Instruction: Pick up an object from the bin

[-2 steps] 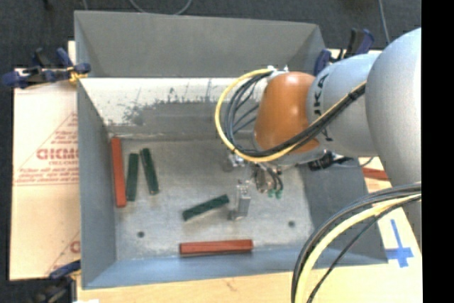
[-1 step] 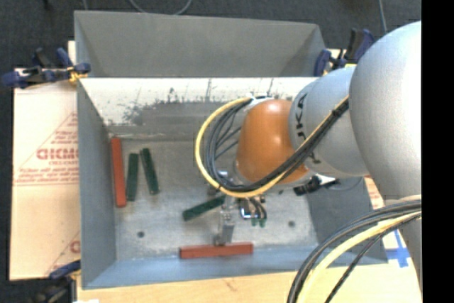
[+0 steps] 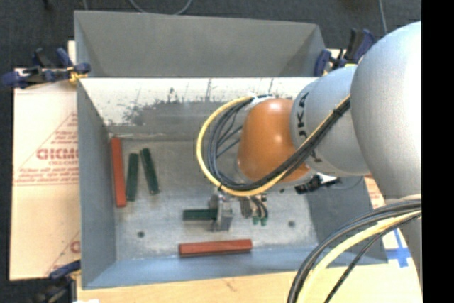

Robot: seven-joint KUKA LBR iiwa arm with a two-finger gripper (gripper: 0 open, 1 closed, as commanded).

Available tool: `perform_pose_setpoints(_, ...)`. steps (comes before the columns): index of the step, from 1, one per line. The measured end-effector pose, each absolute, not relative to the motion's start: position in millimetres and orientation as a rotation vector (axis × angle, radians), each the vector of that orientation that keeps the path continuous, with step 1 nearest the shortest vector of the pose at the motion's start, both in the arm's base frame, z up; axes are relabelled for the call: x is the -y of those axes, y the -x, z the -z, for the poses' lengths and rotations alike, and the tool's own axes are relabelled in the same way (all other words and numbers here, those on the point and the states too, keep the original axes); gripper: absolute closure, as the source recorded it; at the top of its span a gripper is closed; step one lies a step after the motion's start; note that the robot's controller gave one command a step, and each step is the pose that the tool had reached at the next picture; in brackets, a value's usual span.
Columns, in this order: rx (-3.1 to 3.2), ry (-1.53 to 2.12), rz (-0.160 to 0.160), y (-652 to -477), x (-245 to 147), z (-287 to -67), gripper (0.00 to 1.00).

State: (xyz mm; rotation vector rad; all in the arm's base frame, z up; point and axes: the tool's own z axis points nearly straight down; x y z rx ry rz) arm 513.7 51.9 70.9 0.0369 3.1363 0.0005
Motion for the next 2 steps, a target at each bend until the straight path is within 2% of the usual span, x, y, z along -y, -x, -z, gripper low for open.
perform_pose_setpoints(1,-3.092,0.525,0.005,-549.0,-2,-71,1.0)
perform_pose_setpoints(2,-3.098,0.445,0.004,-549.2,-8,-201,1.0)
